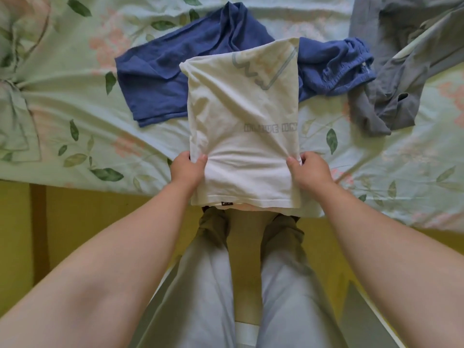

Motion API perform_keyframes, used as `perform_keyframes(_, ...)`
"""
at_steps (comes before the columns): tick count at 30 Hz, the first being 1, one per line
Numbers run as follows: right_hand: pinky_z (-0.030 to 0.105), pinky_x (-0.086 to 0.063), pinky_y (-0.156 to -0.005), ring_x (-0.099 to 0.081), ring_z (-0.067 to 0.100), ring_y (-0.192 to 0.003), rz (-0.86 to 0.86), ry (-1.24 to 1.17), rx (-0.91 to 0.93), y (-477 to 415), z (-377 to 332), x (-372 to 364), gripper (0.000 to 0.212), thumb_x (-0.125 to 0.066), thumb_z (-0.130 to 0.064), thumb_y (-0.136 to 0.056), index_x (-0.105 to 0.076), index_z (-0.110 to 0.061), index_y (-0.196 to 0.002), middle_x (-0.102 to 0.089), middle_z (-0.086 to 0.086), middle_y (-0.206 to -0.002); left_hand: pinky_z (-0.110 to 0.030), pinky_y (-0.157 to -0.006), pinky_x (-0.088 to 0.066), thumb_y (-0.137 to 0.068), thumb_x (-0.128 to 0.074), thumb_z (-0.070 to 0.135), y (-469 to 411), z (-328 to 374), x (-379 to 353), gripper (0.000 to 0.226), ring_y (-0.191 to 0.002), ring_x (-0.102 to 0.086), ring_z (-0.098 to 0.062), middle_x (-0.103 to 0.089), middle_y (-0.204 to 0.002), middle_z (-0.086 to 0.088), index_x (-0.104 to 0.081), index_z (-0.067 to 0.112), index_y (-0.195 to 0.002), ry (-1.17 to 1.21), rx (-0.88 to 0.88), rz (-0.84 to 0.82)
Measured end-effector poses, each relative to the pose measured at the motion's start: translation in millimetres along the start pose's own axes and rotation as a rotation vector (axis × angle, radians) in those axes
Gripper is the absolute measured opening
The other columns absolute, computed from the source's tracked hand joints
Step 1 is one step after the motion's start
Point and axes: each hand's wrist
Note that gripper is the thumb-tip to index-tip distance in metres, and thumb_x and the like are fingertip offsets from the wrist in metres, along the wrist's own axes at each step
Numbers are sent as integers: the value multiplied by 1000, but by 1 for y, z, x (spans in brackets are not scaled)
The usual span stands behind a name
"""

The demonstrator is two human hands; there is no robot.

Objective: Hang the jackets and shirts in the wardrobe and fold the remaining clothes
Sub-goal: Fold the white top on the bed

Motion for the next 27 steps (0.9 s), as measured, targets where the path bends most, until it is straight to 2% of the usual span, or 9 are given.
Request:
perform_keyframes(6, 30, -33, -54, -56, 13, -70, 23, 149, 42, -1, -14, 17, 43, -48, -64, -93, -51, -22, -86, -60, -3, -79, -29, -65, -46, -87, -64, 49, -8, 6, 17, 36, -87, -64, -16, -61, -93, 12, -53, 22, -107, -31, -83, 55)
perform_keyframes(9, 36, -51, -74, -65, 21, -87, 114, 18, 57, -14, -38, 31, 48, -55, -69, -88, -58, -23, -102, -67, -4, -96, -34, -78, -54, -84, -70, 56, -28, 24, 28, 46, -93, -67, -21, -62, -98, 13, -59, 21, -112, 59, -87, 57)
perform_keyframes(12, 36, -52, -89, -65, 20, -98, 183, -82, 141, -32, -72, 46, 53, -62, -64, -87, -59, -19, -116, -67, -2, -108, -29, -87, -52, -83, -76, 52, -53, 55, 36, 49, -98, -66, -16, -66, -99, 10, -63, 16, -114, 131, -150, 69)
perform_keyframes(15, 26, -46, -76, -61, 12, -92, 310, -59, 270, -50, -110, 63, 45, -63, -59, -87, -58, -23, -112, -65, -7, -101, -27, -89, -51, -81, -76, 50, -77, 94, 46, 46, -99, -64, -13, -63, -97, 11, -61, 18, -111, 174, -205, 160)
perform_keyframes(18, 26, -47, -81, -60, 10, -91, 338, -71, 285, -66, -144, 79, 44, -60, -61, -88, -58, -24, -111, -61, -14, -93, -24, -79, -48, -78, -68, 48, -93, 127, 56, 48, -99, -62, -12, -63, -104, 11, -63, 21, -116, 150, -192, 168)
perform_keyframes(20, 32, -52, -81, -64, 16, -89, 283, -63, 248, -76, -160, 84, 47, -58, -59, -90, -63, -19, -114, -66, -5, -96, -26, -67, -47, -74, -65, 46, -100, 144, 60, 48, -91, -63, -13, -65, -103, 8, -64, 22, -115, 117, -162, 62)
perform_keyframes(22, 36, -56, -66, -63, 21, -72, 195, -91, 149, -84, -174, 85, 40, -59, -53, -93, -65, -18, -111, -68, 7, -90, -27, -64, -48, -72, -69, 43, -107, 155, 63, 56, -89, -64, -17, -66, -106, 0, -63, 18, -121, 123, -108, -63)
perform_keyframes(24, 28, -44, -49, -51, 19, -58, 149, -164, 31, -91, -187, 85, 26, -63, -44, -92, -61, -22, -106, -58, 6, -78, -29, -66, -46, -73, -75, 40, -116, 163, 68, 57, -82, -60, -16, -66, -101, 2, -63, 17, -123, 132, -42, -173)
perform_keyframes(27, 19, -28, -40, -35, 16, -48, 155, -286, -77, -103, -200, 93, 12, -63, -29, -93, -55, -21, -96, -44, 2, -68, -30, -62, -42, -76, -84, 36, -129, 170, 80, 40, -69, -47, -12, -59, -86, 6, -69, 20, -110, 111, 21, -315)
Point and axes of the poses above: each hand's wrist, its own y-axis away from the middle knuckle, its own x-axis out of the back of the hand, z = x × y
